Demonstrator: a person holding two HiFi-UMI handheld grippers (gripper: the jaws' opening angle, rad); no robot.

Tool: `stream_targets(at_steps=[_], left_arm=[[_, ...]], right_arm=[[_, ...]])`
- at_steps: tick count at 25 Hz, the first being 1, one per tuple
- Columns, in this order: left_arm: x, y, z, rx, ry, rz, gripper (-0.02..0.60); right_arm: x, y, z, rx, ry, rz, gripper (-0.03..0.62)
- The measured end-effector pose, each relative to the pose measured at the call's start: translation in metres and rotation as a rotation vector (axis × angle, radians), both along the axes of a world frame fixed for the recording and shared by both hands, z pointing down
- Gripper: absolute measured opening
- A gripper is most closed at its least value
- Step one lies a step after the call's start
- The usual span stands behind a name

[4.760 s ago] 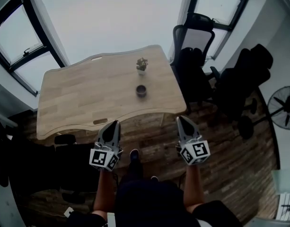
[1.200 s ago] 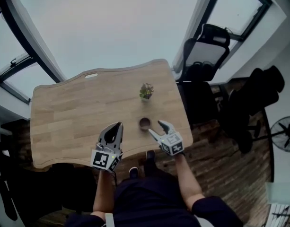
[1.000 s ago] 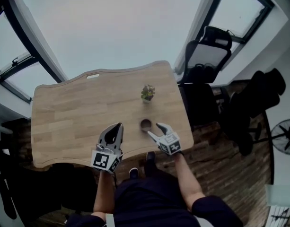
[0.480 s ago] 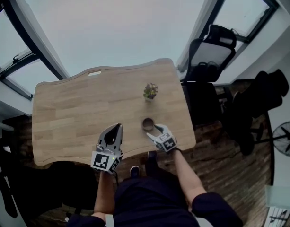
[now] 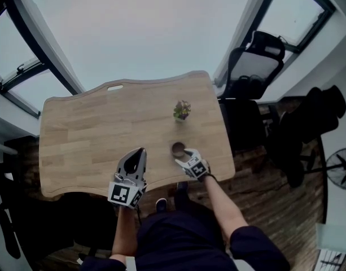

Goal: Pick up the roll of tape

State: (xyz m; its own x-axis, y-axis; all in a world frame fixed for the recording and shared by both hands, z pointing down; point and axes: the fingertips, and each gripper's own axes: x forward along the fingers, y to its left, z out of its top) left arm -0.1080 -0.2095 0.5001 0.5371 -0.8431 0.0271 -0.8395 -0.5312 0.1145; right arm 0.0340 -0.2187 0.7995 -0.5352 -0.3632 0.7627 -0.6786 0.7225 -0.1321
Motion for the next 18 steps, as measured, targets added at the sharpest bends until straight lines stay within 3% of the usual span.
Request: stream_targets(at_steps=[12,18], left_arm=[[0.005,0.003,0.003,-0.024,-0.04,-0.005,0.006],[0.004,0.011,0.013,-0.056,-0.018,-0.006,0.006]], right_arm=[[-0.005,0.001,0.05,-0.051,0.157,-0.161,0.244],[-0.005,-0.001,0.061,0.0,0.278,-0.27,0.23]])
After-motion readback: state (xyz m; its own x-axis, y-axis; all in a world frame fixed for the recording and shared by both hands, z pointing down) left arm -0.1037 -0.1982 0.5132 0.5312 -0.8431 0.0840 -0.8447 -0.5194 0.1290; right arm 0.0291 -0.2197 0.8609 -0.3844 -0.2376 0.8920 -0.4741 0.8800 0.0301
